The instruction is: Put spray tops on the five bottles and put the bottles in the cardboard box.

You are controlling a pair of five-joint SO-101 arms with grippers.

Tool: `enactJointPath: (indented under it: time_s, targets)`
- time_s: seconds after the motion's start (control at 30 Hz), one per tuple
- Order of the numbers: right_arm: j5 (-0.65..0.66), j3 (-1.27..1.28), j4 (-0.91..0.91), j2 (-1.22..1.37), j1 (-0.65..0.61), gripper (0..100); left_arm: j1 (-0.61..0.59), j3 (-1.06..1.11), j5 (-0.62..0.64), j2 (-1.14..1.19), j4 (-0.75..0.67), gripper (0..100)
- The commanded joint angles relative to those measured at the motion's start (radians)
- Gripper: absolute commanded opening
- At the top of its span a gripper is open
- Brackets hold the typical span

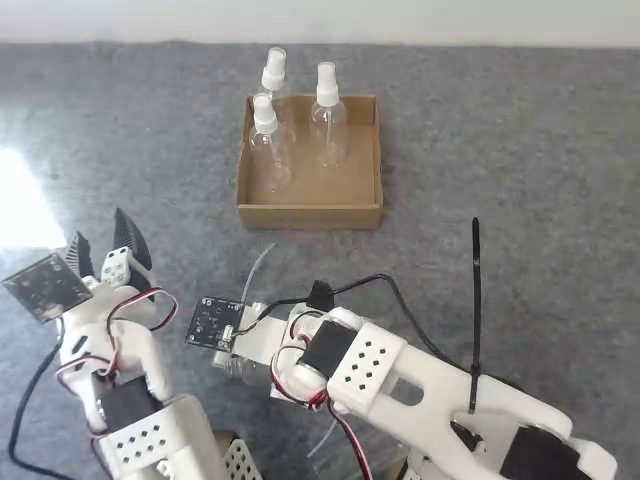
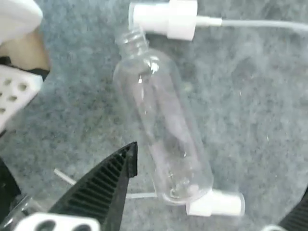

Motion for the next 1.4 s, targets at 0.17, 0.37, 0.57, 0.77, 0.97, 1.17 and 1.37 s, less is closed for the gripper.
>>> enactJointPath:
  time_s: [0.17,0.37,0.57,0.77,0.97,1.17,1.37]
  targets:
    - [-0.005,-0.029,-0.127,0.145,0.016,46.4,0.002,-0.008,0.018,-0.014,-0.025,20]
    - [-0.003,-0.129,-0.097,0.312,0.079,46.4,0.002,-0.007,0.018,-0.014,-0.025,20]
    - [-0.003,-0.192,-0.094,0.41,0.137,37.2,-0.002,-0.007,0.018,-0.014,-0.025,20]
    - [-0.003,-0.195,-0.101,0.41,0.165,20.9,-0.003,-0.007,0.018,-0.014,-0.025,20]
    - [0.055,-0.196,-0.082,0.409,0.22,16.5,-0.003,-0.007,0.018,-0.014,-0.026,20]
    - [0.109,-0.261,0.031,0.409,0.303,16.5,-0.003,-0.007,0.018,-0.014,-0.028,20]
    - [0.107,-0.321,0.114,0.409,0.378,16.9,-0.003,-0.007,0.018,-0.014,-0.028,20]
